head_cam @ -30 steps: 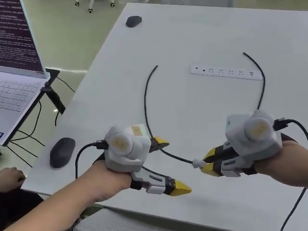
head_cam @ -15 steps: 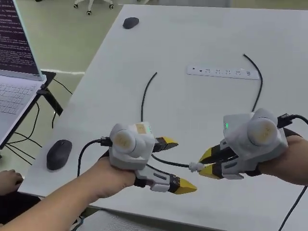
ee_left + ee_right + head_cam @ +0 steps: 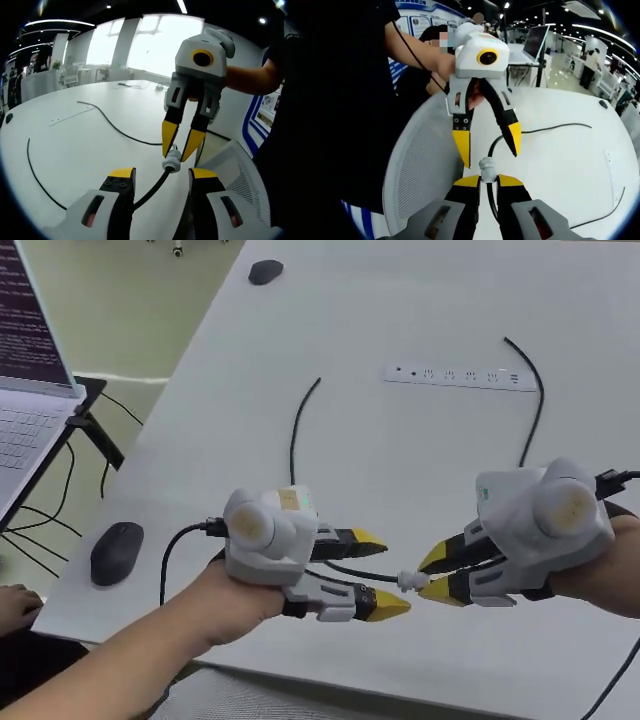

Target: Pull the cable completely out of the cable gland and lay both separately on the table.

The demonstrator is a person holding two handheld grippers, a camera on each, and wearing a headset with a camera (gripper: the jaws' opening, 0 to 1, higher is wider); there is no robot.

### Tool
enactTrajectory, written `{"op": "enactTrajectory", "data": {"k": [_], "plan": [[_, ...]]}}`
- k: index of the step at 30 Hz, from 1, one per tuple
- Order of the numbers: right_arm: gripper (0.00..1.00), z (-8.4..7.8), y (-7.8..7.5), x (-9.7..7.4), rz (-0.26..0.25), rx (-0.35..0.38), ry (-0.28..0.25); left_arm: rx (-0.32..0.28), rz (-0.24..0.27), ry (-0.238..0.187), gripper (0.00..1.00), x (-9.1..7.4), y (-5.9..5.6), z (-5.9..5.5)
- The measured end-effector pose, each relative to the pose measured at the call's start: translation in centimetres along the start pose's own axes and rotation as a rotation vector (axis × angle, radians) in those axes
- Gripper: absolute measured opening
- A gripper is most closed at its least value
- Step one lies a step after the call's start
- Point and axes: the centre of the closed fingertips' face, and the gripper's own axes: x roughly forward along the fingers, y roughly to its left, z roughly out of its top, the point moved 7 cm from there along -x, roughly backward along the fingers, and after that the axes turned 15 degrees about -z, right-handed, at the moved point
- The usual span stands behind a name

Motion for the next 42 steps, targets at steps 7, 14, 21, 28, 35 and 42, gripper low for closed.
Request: {"op": "enactTrajectory", "data": {"k": [7, 14, 21, 28, 35, 42], "plan": [[0.06, -0.04, 0.14, 0.02, 0.007, -0.012, -0.020, 0.012, -0.033, -0.005, 0.34, 0.22, -0.30, 0.00], [0.06, 0.08, 0.12, -0.16, 0.015, -0.026, -0.056, 0.005, -0.061, -0.027, 0.24, 0.15, -0.50, 0.26], [0.06, 0.08, 0.27, -0.16, 0.017, -0.026, -0.075, 0.027, -0.085, -0.027, 0.17, 0.13, -0.76, 0.25], [0.06, -0.08, 0.31, -0.24, 0.028, -0.030, -0.115, 0.051, -0.092, -0.031, 0.16, 0.02, -0.91, 0.27], [0.07, -0.30, 0.47, -0.02, 0.021, -0.083, -0.159, 0.054, -0.091, -0.023, 0.15, -0.11, -0.90, 0.16], [0.08, -0.26, 0.43, -0.03, 0.017, -0.076, -0.174, -0.006, -0.097, -0.036, 0.15, -0.29, -0.90, 0.25]]}}
